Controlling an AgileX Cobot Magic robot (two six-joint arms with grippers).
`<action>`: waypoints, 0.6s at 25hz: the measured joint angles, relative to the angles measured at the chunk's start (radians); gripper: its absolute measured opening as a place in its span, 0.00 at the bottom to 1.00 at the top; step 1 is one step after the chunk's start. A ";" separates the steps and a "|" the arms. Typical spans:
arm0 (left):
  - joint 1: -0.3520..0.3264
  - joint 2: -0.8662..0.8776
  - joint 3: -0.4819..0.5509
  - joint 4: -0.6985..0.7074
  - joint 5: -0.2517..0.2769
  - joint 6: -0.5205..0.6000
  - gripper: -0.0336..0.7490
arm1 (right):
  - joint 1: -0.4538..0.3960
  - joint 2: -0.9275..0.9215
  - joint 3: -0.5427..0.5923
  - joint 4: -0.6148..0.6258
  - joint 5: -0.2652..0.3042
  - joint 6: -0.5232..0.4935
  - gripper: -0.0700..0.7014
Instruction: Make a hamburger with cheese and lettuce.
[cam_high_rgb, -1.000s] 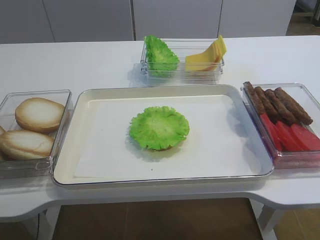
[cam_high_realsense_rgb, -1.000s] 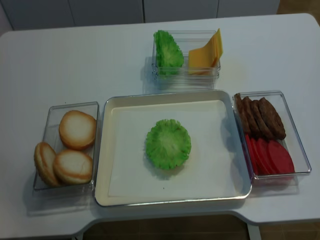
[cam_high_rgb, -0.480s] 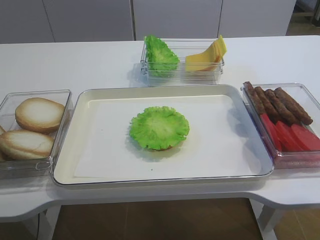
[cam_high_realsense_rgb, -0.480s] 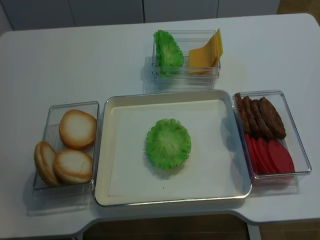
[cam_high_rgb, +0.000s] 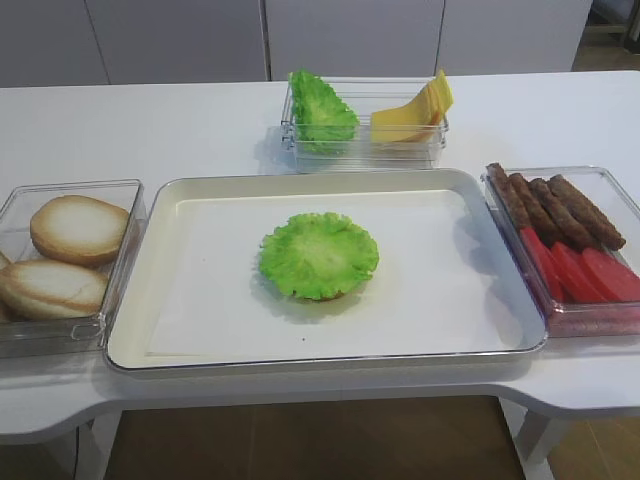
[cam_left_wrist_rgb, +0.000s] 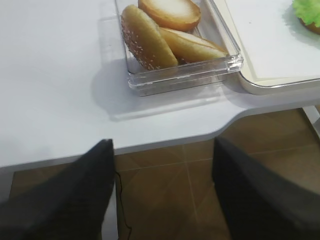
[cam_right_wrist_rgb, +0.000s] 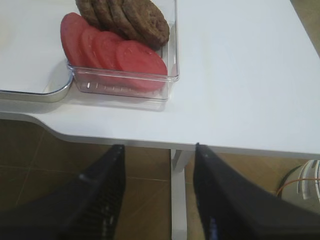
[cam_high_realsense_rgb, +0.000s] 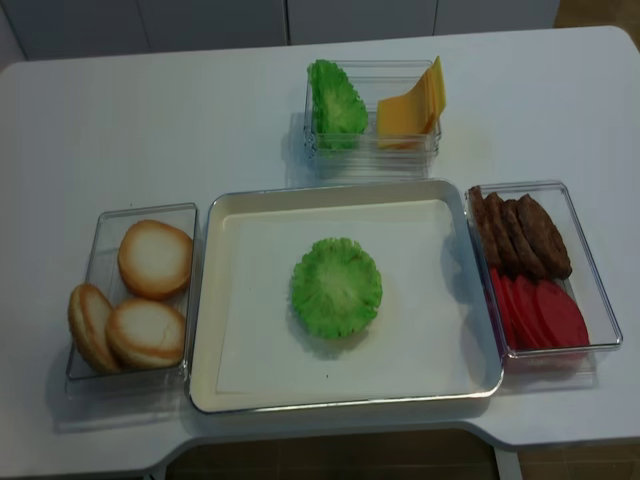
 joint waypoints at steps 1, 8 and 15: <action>0.000 0.000 0.000 0.000 0.000 0.000 0.63 | 0.000 0.000 0.000 0.000 0.000 0.000 0.52; 0.000 0.000 0.000 0.000 0.000 0.000 0.63 | 0.000 0.000 0.002 0.000 0.000 0.003 0.52; 0.000 0.000 0.000 0.000 0.000 0.000 0.63 | 0.000 0.000 0.002 0.000 0.000 0.003 0.52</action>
